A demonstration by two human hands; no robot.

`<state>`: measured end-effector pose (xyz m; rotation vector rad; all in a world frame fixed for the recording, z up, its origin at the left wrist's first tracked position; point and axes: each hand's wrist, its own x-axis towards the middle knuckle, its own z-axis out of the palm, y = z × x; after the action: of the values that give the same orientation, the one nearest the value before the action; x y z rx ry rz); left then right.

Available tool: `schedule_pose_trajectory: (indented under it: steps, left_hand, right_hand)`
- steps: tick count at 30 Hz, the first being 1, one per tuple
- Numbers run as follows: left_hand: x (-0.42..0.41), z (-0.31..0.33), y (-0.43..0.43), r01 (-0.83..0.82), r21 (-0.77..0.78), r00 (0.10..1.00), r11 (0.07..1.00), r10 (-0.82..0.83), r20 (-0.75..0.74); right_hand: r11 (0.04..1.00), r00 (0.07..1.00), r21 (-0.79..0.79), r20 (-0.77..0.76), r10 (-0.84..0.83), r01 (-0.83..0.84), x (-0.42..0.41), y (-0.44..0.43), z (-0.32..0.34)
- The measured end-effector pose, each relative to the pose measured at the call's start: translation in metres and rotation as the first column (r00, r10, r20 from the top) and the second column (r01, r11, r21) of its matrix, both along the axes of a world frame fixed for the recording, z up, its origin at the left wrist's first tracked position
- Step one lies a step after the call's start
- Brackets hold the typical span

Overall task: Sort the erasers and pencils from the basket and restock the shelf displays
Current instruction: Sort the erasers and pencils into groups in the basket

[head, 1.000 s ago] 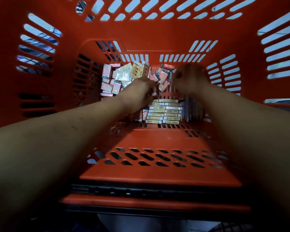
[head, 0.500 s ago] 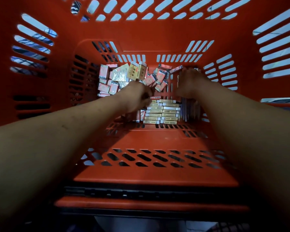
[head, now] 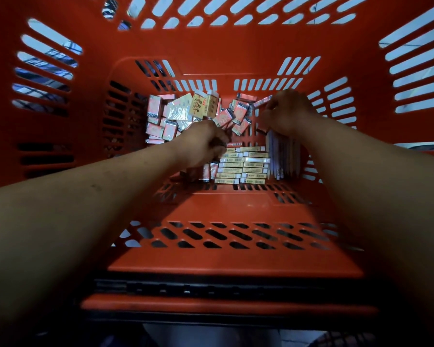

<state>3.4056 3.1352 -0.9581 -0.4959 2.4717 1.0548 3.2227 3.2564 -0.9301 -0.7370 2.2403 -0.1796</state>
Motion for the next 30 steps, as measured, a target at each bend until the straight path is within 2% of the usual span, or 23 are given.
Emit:
schedule_pose_trajectory:
  steps: [7,13,22,24,26,27,29,30]
  left_hand:
    - [-0.001,0.004,0.005,-0.055,0.045,0.998,0.997,0.055,-0.012]
    - [0.000,0.001,0.006,-0.067,0.075,0.998,0.995,0.067,-0.003]
    - [-0.002,0.010,-0.001,-0.117,0.037,0.993,0.992,0.117,0.020]
    - [-0.001,0.021,-0.013,-0.170,0.082,0.983,0.982,0.163,0.085]
    - [-0.001,0.033,-0.033,-0.082,-0.025,0.982,0.996,0.085,0.167]
    - [-0.001,0.041,-0.044,-0.021,-0.083,0.965,0.996,0.042,0.260]
    - [0.000,0.051,-0.067,0.065,-0.163,0.870,0.984,0.024,0.493]
    - [0.002,0.052,-0.079,0.039,-0.158,0.808,0.987,0.062,0.586]
  right_hand:
    - [0.999,0.981,0.041,0.188,-0.043,0.036,0.010,0.000,0.002]
    - [0.998,0.979,0.045,0.197,-0.042,0.034,0.011,0.000,0.002]
    - [0.996,0.983,-0.069,0.180,-0.045,0.058,0.009,-0.004,-0.007]
    - [0.993,0.972,-0.081,0.226,-0.062,0.082,0.008,-0.006,-0.007]
    - [0.986,0.940,-0.092,0.325,-0.104,0.141,0.010,-0.012,-0.007]
    - [0.981,0.916,-0.097,0.384,-0.118,0.167,0.012,-0.016,-0.008]
    - [0.973,0.839,-0.100,0.529,-0.125,0.207,0.015,-0.022,-0.009]
    - [0.971,0.789,-0.093,0.603,-0.121,0.220,0.017,-0.025,-0.009]
